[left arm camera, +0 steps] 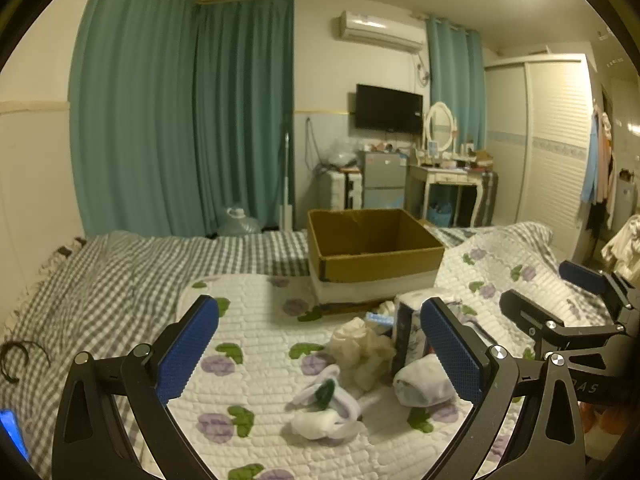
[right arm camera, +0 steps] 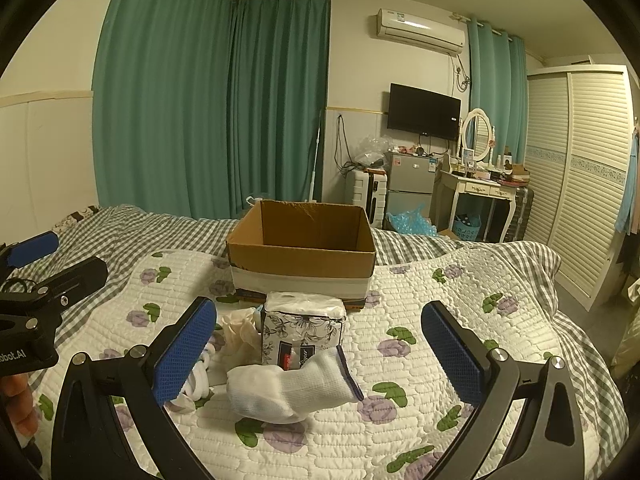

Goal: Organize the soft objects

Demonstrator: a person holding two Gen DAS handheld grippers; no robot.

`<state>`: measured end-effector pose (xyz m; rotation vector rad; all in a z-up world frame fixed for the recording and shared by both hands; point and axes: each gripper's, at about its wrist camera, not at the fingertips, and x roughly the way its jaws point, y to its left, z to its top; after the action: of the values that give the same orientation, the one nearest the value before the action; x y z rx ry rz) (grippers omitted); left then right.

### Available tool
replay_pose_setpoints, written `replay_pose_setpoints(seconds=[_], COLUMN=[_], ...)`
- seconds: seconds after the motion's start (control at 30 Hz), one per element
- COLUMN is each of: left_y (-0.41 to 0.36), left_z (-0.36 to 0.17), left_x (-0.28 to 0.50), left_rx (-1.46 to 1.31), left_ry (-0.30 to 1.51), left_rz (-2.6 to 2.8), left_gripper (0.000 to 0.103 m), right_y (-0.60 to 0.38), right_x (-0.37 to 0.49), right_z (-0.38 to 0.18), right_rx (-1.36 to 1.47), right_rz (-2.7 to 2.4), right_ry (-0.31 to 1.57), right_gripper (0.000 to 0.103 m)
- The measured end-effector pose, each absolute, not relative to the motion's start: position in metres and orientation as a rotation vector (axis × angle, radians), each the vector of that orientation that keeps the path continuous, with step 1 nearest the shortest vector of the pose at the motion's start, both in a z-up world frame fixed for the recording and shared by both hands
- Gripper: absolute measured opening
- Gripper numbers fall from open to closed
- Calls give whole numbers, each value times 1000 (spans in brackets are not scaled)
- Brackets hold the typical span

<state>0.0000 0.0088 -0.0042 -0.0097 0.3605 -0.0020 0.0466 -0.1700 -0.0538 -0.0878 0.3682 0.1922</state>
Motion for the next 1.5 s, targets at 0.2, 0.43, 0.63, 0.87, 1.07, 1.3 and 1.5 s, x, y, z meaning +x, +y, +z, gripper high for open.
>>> replay_pose_setpoints(seconds=[0.2,0.43,0.63,0.87,1.07,1.3,1.5], left_y=[9,8,11,21,23,10,10], left_z=[-3,-1,4,-29,-101,-124,-143], left_x=[-1,0,-7,8,32,39,54], left_rx=[-10,-9,-14,-19,-30,7,-13], left_ry=[358,355,340,459,675,722,778], left_rz=[-3,-3,4,52,67,41,-10], left_gripper=[103,103,103,103,102,102,98], right_y=[-170,-167,-167,-150,-144,-132,-137], right_x=[47,43,40,71,100,122,128], right_z=[-54,-49,-45,-94,-144,-176,-177], right_rx=[-89,-96,-101,-147,-122,-152,-120], right_rz=[191,196,209,280,319,336,351], right_ry=[368,358,357,543,689,768,780], right_gripper=[103,103,103,103,103,99,66])
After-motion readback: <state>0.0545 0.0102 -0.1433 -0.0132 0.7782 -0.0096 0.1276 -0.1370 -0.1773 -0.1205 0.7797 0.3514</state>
